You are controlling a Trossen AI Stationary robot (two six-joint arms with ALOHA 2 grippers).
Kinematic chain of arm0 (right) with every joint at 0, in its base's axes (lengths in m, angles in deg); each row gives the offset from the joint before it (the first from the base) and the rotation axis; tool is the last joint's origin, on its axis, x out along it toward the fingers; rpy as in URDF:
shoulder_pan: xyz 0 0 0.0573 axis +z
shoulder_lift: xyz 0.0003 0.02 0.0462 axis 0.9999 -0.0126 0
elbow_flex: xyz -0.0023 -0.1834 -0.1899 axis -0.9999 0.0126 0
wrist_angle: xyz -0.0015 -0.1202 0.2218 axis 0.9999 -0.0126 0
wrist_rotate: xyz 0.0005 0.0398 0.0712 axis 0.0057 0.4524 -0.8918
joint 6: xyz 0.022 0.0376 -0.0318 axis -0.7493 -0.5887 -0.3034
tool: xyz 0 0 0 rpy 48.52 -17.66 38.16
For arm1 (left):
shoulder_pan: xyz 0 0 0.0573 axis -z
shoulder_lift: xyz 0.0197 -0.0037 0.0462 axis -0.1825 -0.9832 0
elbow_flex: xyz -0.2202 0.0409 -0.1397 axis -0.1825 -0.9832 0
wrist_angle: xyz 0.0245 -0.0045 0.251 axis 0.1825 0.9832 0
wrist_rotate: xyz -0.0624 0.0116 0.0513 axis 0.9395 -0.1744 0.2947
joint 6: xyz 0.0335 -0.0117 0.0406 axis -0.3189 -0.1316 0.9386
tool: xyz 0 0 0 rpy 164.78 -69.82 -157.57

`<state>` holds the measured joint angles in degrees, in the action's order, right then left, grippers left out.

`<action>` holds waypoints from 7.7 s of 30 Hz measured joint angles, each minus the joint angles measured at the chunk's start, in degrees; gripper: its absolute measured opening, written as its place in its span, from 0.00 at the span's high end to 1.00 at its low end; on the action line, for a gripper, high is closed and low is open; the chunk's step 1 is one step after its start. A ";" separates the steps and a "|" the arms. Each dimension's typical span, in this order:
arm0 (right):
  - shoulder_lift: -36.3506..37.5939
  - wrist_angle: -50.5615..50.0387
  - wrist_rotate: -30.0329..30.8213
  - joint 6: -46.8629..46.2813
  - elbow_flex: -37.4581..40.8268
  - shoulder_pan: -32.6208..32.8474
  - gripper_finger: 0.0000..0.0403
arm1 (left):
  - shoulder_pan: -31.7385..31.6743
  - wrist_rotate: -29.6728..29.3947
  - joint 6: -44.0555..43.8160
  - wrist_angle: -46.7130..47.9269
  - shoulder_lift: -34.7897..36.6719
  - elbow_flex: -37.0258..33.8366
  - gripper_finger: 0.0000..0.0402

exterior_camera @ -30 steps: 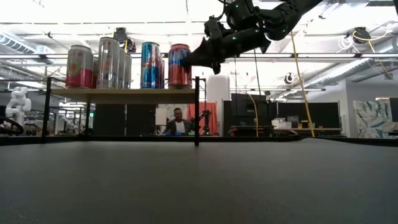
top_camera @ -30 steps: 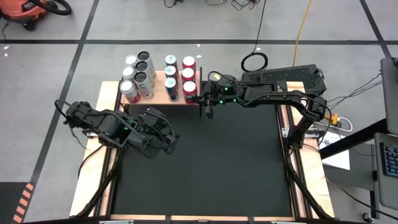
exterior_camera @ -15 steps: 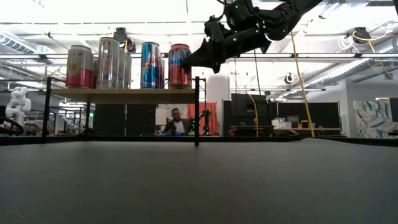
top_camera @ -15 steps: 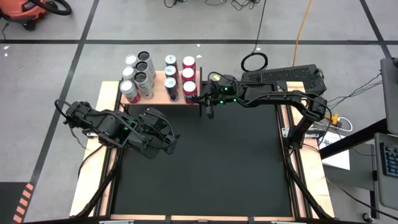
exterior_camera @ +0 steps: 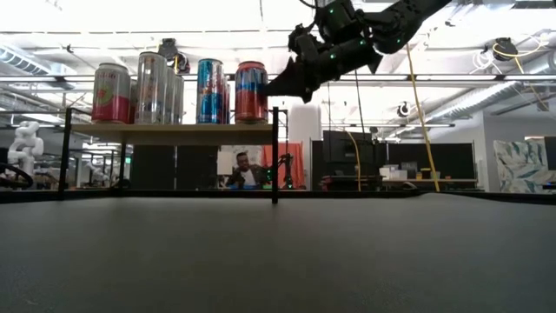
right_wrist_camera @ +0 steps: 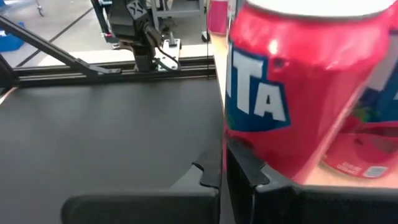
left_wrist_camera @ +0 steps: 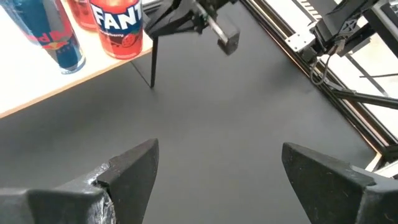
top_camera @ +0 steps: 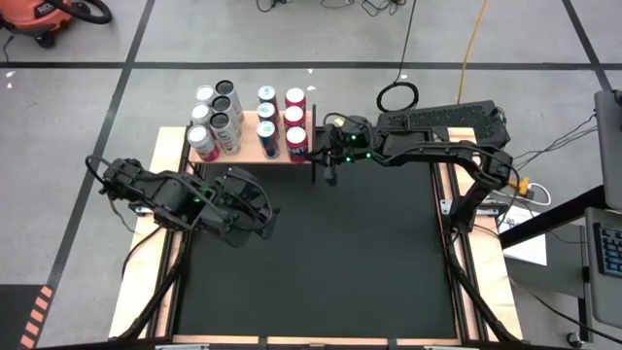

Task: Place canned beverage on shelf
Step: Put the red soda can on the shelf aligned with the other red soda cans, then return to Home Position

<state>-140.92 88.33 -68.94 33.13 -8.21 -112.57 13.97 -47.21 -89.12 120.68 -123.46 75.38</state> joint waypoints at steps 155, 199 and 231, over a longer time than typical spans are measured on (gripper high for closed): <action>69.62 -31.49 1.51 -0.25 32.02 0.92 1.00 | -11.82 28.03 67.97 -65.48 75.95 -91.38 1.00; 76.30 -5.17 20.85 -4.60 55.82 16.32 1.00 | -12.45 28.42 74.70 -74.16 85.72 -103.19 1.00; 76.30 3.82 18.01 -5.72 65.70 19.28 1.00 | -12.45 26.07 75.93 -73.05 85.83 -103.19 1.00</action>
<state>-64.62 92.15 -50.93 27.40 57.49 -93.29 1.52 -21.14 -13.19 47.63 -37.63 -27.81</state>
